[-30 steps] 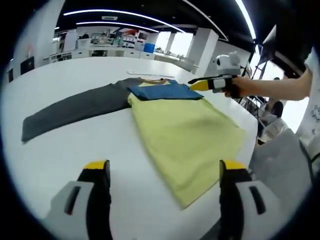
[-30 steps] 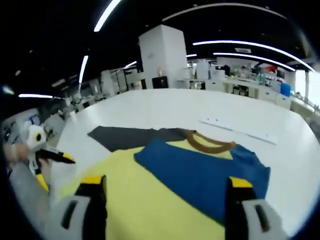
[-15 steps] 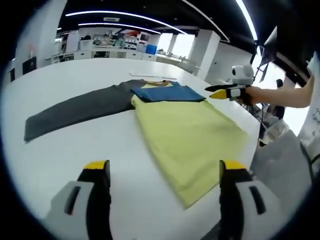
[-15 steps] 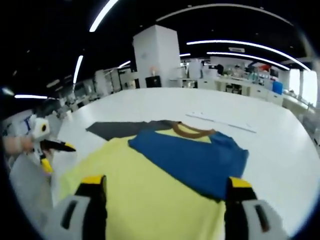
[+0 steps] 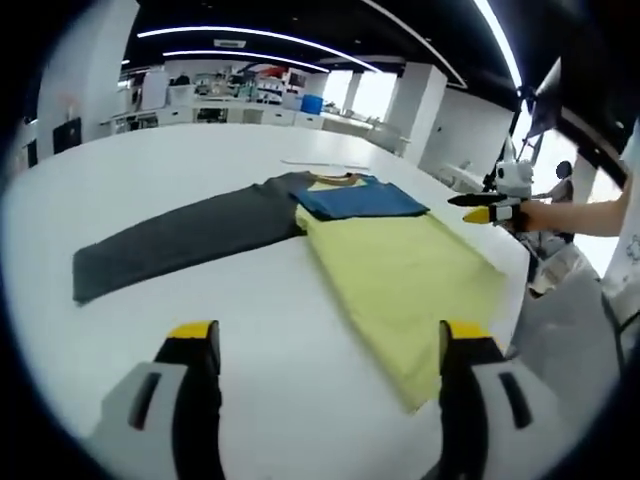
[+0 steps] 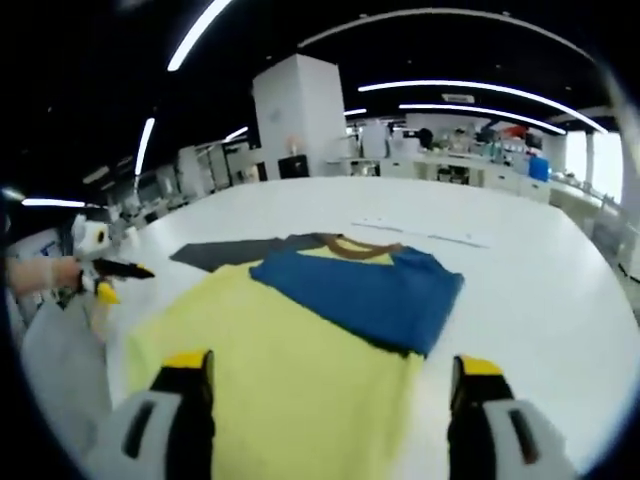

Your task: Fold the garment on the visible template until the final outline fits inside the template.

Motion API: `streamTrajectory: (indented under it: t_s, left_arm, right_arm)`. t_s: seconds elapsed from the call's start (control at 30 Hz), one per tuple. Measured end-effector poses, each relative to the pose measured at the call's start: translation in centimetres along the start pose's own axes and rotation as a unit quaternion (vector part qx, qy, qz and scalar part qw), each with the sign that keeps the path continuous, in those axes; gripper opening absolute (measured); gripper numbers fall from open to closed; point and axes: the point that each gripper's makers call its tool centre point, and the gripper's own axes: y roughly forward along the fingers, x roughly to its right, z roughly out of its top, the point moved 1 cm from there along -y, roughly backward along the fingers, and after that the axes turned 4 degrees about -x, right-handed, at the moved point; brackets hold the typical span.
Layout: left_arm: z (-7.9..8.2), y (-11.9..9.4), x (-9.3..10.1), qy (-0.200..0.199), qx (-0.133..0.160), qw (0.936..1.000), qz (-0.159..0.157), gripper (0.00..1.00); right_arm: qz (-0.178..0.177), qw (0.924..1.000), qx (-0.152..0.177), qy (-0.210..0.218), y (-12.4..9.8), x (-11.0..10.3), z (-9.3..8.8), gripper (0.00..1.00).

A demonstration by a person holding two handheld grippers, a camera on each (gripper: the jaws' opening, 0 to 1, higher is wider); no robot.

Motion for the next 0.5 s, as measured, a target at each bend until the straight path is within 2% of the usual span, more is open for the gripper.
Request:
streamTrajectory:
  t_s: [0.13, 0.2, 0.23, 0.27, 0.33, 0.4, 0.5]
  left_arm:
    - [2.1, -1.1, -4.7, 0.002, 0.014, 0.9994, 0.032, 0.88]
    - [2.8, -1.5, -5.9, 0.0, 0.008, 0.9989, 0.046, 0.87]
    - [3.1, -1.4, -6.8, 0.0, 0.011, 0.9987, 0.05, 0.87]
    - [3.5, -0.9, -8.5, 0.001, 0.012, 0.9984, 0.055, 0.87]
    - [3.7, -1.2, -10.5, -0.017, 0.011, 0.9967, 0.078, 0.86]
    - [4.0, -1.5, -11.8, -0.032, 0.024, 0.9944, 0.098, 0.87]
    - [3.6, -1.9, -13.4, -0.03, 0.014, 0.9923, 0.12, 0.87]
  right_arm:
    - [-0.007, 0.9999, 0.009, 0.007, -1.2, 0.8, 0.1, 1.0]
    - [-0.012, 0.9998, 0.012, 0.011, -1.8, 1.2, 0.0, 1.0]
    - [-0.015, 0.9997, 0.014, 0.014, -2.0, 1.4, 0.0, 1.0]
    - [-0.016, 0.9996, 0.018, 0.016, -2.3, 1.4, 0.0, 1.0]
    - [-0.02, 0.9994, 0.019, 0.018, -2.7, 1.5, -0.1, 1.0]
    - [-0.025, 0.9994, 0.02, 0.012, -2.8, 1.9, -0.5, 0.99]
    - [-0.033, 0.9993, 0.014, 0.008, -3.1, 2.1, -0.9, 0.98]
